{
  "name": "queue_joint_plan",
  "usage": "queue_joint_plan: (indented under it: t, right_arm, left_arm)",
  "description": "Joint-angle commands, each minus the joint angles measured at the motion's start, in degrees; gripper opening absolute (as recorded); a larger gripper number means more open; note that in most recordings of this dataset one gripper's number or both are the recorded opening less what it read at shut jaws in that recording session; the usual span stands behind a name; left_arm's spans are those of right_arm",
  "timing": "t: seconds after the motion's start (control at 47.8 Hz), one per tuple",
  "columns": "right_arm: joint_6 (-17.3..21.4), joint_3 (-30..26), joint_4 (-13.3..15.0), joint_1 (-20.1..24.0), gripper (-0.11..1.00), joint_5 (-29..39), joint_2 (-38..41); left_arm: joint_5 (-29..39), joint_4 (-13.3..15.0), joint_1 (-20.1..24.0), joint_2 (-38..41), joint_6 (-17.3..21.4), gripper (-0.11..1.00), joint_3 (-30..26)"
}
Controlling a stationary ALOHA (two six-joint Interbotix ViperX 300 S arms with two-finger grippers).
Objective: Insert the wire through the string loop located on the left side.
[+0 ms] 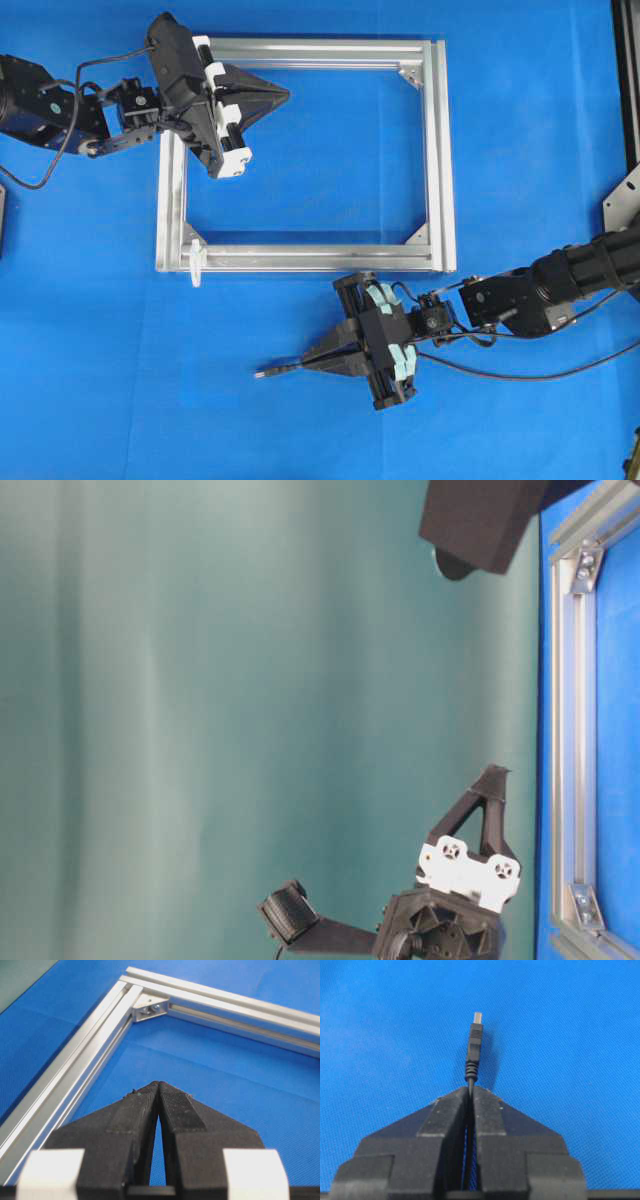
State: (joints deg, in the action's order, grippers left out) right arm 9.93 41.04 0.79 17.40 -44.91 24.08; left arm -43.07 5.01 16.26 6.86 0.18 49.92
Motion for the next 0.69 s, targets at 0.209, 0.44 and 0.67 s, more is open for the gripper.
queue_joint_plan:
  t: [0.209, 0.44, 0.67]
  right_arm:
    - [0.18, 0.44, 0.09, 0.18, -0.10, 1.49, -6.50]
    - [-0.35, -0.09, 0.09, 0.09, -0.10, 12.66, -14.59]
    - [-0.35, -0.44, 0.09, 0.09, -0.10, 16.35, -17.23]
  left_arm:
    - [-0.26, -0.18, 0.53, -1.85, -0.09, 0.00, -0.53]
    - [-0.26, -0.18, 0.44, -2.02, -0.18, 0.00, -0.44]
    - [-0.26, -0.18, 0.44, -2.11, -0.35, 0.00, -0.26]
